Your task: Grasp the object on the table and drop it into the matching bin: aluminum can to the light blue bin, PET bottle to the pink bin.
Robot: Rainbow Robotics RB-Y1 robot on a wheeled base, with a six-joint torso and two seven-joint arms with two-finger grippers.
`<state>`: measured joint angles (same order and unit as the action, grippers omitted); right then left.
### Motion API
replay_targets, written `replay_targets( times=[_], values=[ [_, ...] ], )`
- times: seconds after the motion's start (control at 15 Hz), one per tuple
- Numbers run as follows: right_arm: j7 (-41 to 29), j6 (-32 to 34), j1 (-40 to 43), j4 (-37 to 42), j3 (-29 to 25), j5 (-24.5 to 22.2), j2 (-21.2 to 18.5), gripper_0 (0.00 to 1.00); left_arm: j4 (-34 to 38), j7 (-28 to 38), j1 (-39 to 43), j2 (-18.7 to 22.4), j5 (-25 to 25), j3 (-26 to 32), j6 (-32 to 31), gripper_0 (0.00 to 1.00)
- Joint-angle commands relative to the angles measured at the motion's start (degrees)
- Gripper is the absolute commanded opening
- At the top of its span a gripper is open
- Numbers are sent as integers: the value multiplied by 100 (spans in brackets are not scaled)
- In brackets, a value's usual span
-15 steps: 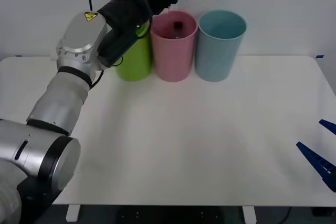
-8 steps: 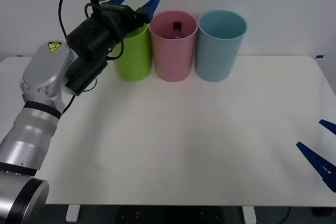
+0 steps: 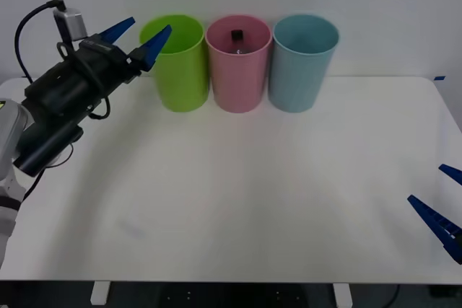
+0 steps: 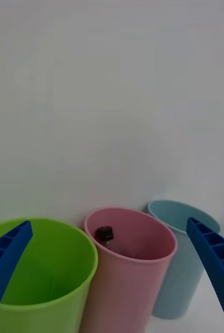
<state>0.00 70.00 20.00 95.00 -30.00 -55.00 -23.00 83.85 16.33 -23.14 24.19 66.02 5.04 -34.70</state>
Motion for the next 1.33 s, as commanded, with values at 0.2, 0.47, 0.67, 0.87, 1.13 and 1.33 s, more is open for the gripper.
replay_targets(
  times=[0.2, 0.47, 0.67, 0.87, 1.13, 1.33],
  values=[
    [0, 0, 0, 0, 0, 0, 0, 100, 457, -25, 960, 183, -2, 1008, -1214, 100],
    [0, 0, 0, 0, 0, 0, 0, 100, 712, -77, 1654, 411, -2, 1755, -2111, 100],
    [0, 0, 0, 0, 0, 0, 0, 100, 1063, -113, 2199, 473, 77, 2203, -2559, 100],
    [0, 0, 0, 0, 0, 0, 0, 100, 1353, -183, 2700, 473, 130, 2493, -2753, 100],
    [0, 0, 0, 0, 0, 0, 0, 100, 1608, -526, 3412, 569, 68, 2660, -2788, 100],
    [0, 0, 0, 0, 0, 0, 0, 100, 1608, -631, 3790, 622, -204, 2748, -2840, 100]
  ],
)
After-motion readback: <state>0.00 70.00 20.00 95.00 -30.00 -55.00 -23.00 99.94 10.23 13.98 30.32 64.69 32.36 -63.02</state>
